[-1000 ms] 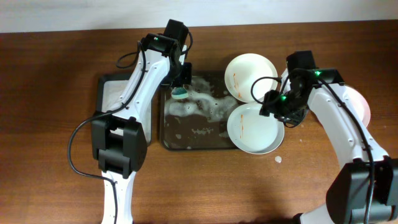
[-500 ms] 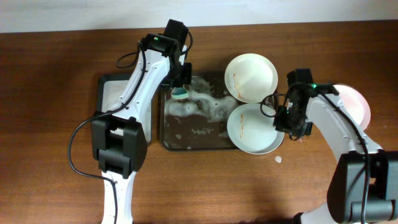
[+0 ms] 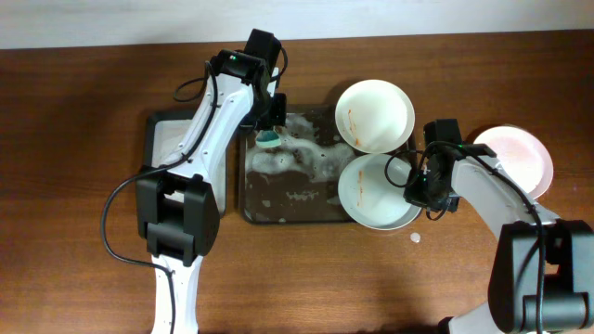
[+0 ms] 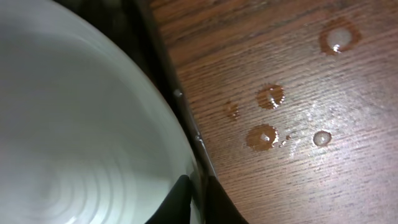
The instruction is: Clean dirty plates on tray and stack at the side
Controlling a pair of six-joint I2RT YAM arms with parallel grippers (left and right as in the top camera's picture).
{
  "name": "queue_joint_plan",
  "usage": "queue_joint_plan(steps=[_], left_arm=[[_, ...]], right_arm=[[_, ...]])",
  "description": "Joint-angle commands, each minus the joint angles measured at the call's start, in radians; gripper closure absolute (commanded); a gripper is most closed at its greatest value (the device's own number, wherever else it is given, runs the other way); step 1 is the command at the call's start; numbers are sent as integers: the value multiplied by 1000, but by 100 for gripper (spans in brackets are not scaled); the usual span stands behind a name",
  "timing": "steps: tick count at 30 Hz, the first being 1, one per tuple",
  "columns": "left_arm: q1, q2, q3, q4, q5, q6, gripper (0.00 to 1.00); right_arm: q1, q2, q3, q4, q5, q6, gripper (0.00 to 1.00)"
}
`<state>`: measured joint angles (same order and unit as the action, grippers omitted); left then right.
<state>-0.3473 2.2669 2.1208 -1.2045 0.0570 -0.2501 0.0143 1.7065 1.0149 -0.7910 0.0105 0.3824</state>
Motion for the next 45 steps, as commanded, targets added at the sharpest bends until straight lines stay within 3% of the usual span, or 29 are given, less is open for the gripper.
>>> queue_joint_plan(steps=[1,8,13,18,23,33,34,36,41,45], left_arm=[[4,-8,14,-1,14,19,99],[5,-8,14,-1,10,20,99],[24,-32,14,-23,8,20,99],[44,-81,14,-42,8,19,99],[51,-100,14,-50,8,20,99],[51,-100,14,-51,7,20,99],[51,-100,14,-51,7,20,99],[51,-100,14,-50,6,20,99],[51,-100,14,-49,6,20,99],[51,-100,14,-50,7,20,99]], right_arm=[[0,2,-6,6,-18,-9,96],[26,2,-6,-5,-52,-64,96],[152,0,43,-50,-90,-57,96],[242,0,148,-74,-89,77,96],[294,12,166,63,-70,259,96],[380,151,166,171,-90,340,96],[385,154,166,171,-89,336,95],[385,152,169,172,-89,328,72],[349,152,185,193,-90,242,65],[331,172,184,240,-93,193,65]])
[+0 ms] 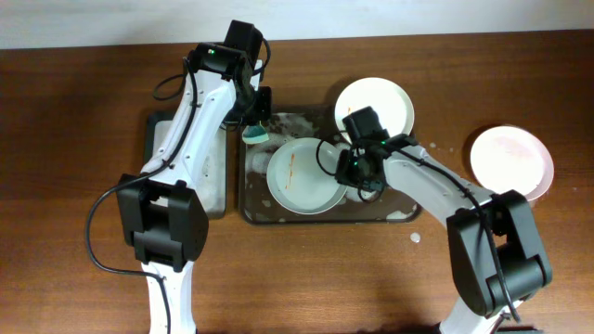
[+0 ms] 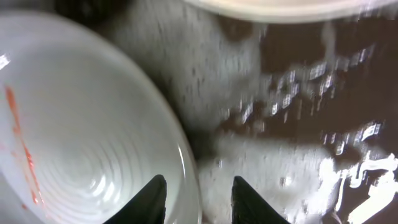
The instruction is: Clean dirty plates on tray and stack at the side
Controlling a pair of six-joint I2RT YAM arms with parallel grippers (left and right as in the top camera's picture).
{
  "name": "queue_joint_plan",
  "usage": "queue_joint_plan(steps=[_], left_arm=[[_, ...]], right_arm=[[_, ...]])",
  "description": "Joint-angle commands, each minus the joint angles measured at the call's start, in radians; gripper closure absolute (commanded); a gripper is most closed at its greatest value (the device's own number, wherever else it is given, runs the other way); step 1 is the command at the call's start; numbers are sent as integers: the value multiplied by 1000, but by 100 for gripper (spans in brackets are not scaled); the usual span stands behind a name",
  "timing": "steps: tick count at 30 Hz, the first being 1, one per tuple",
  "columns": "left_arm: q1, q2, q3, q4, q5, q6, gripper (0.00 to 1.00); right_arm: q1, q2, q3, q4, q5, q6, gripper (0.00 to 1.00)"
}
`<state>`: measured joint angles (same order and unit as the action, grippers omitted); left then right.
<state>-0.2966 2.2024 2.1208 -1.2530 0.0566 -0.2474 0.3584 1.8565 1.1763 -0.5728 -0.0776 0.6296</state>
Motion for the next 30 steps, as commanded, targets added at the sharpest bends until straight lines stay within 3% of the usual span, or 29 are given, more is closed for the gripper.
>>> queue_joint_plan(steps=[1,6,12,13,14,21,25,30], left_arm=[[0,-35,14,-1,7,17,99],[0,-35,14,-6,8,17,99],[0,-35,14,-9,31,17,99],[0,-35,14,-9,51,17,99],[-2,-35,14,-8,65,17,99],[-3,-25,14,-5,87,18,99],[-4,24,13,18,173,100,99],[-35,121,13,65,176,179,99]], right_arm=[[-13,32,23,31,-6,-54,65],[-12,79,23,58,-76,-76,78],[-12,80,23,53,-84,-72,85],[-12,80,23,54,-88,-72,94],[-12,80,23,54,-88,-72,96],[-12,80,23,57,-89,-72,96],[-12,80,23,58,-89,-72,96],[-12,80,23,58,-88,-72,96]])
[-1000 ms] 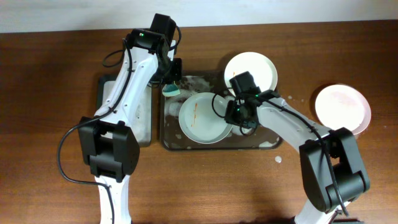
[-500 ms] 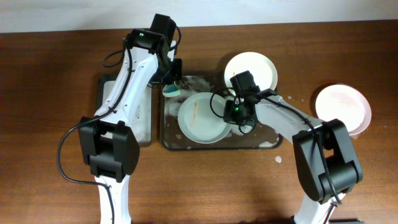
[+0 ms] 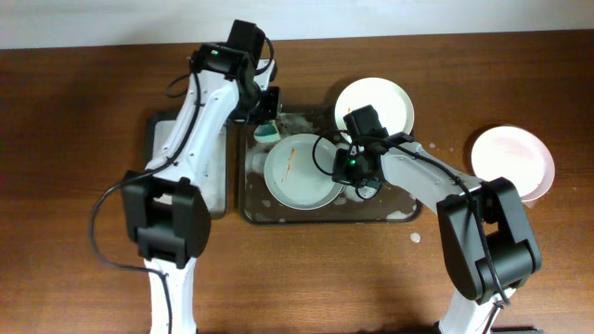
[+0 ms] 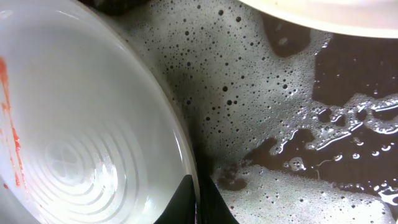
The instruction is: Clean dirty plates on tray and stack at the side
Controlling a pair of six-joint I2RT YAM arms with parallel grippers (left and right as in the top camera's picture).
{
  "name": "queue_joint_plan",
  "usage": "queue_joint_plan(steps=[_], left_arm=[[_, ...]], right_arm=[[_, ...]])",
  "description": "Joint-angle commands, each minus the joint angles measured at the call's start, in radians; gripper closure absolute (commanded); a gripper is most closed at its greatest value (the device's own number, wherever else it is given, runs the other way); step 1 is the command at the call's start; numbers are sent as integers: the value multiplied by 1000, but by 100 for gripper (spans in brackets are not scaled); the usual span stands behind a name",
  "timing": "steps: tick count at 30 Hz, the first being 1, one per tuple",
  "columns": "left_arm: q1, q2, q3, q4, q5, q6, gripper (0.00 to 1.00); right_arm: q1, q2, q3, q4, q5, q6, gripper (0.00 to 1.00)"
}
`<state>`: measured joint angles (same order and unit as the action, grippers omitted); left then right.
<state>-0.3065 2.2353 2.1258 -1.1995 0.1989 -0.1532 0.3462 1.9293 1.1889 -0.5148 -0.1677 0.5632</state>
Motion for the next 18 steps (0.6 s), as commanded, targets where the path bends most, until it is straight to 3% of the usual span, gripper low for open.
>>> queue_joint_plan(steps=[1,12,18], left_arm=[[-38,111,8,12,34,112,99],[-117,229,6,-40,22,292,99],[-129,269,5,-53,-78,304,99]], right_arm=[[0,8,10,0,2,-5,96],[0,8,10,3,2,-5,96],[0,8,10,3,2,-5,96]])
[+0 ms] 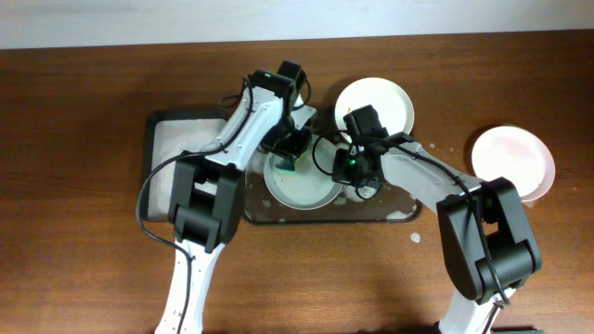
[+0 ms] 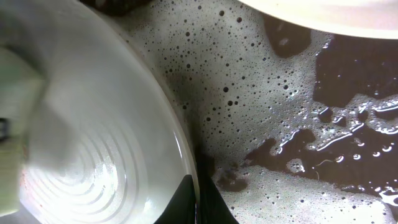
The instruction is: Clean dirty plates on tray and stack at the side
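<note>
A white plate lies in the soapy dark tray. My right gripper is shut on its right rim. In the right wrist view both fingers pinch the rim of the plate, with my right gripper at the bottom. My left gripper is over the plate's left part, shut on a teal sponge that rests on the plate. The sponge shows as a pale blur. A second white plate, with a red smear, leans on the tray's far right corner.
A pinkish plate sits on the table at the right. A grey tray lies to the left of the dark one. Foam and water cover the tray floor. Water drops spot the wood.
My left gripper moved the sponge from the tray's far left corner onto the plate, where it now hides the red streak. My right gripper still pinches the rim and the plate has not shifted.
First my right gripper held the plate at the tray's right edge, while the left held the sponge at the far left corner. The plate then lay mid-tray with my right fingers apart around its rim. They then shut on it, and now the sponge is on the plate.
</note>
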Controlling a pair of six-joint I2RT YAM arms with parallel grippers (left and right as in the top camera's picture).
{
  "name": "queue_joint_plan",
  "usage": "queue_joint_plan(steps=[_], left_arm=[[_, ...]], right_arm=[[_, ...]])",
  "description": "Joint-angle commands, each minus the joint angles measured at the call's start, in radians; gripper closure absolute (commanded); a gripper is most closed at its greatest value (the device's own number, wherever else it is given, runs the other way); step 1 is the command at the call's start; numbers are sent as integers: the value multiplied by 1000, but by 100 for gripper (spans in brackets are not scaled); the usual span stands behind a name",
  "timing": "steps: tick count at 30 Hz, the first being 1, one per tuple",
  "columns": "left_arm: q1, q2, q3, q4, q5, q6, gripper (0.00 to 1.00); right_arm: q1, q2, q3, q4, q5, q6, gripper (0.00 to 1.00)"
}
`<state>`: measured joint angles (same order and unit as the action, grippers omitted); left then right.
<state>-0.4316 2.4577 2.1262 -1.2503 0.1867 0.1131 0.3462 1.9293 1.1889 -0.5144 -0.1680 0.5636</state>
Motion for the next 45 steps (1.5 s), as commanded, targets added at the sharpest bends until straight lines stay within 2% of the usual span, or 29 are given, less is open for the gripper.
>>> queue_joint_plan(steps=[1,3,6,9,12,20,23,26,32,38,40,44,45], left_arm=[[-2,51,4,1,-90,37,99],[-2,60,3,11,-180,-11,99],[-2,65,-2,29,-311,-150,99],[-4,66,-2,45,-345,-244,99],[-6,66,-2,18,-325,-256,99],[-7,66,-2,-223,-147,-6,99],[-7,66,-2,-200,-75,73,99],[-7,66,-2,-149,17,201,99],[-4,67,-5,-152,30,360,99],[-3,67,-47,-159,35,389,99],[-4,67,-68,-117,34,342,99],[-5,67,-113,64,7,-19,99],[-5,67,-121,90,-2,-69,99]], right_arm=[[0,8,10,3,3,-6,96],[0,8,10,3,3,-6,96],[0,8,10,3,3,-6,96],[0,8,10,3,3,-6,96],[0,8,10,3,3,-6,96],[0,8,10,7,6,-6,96],[0,8,10,8,6,-6,96],[0,8,10,6,6,-6,96],[0,8,10,6,6,-6,96],[0,8,10,6,6,-6,96],[0,8,10,6,6,-6,96],[0,8,10,6,6,-6,96],[0,8,10,5,8,-6,96]])
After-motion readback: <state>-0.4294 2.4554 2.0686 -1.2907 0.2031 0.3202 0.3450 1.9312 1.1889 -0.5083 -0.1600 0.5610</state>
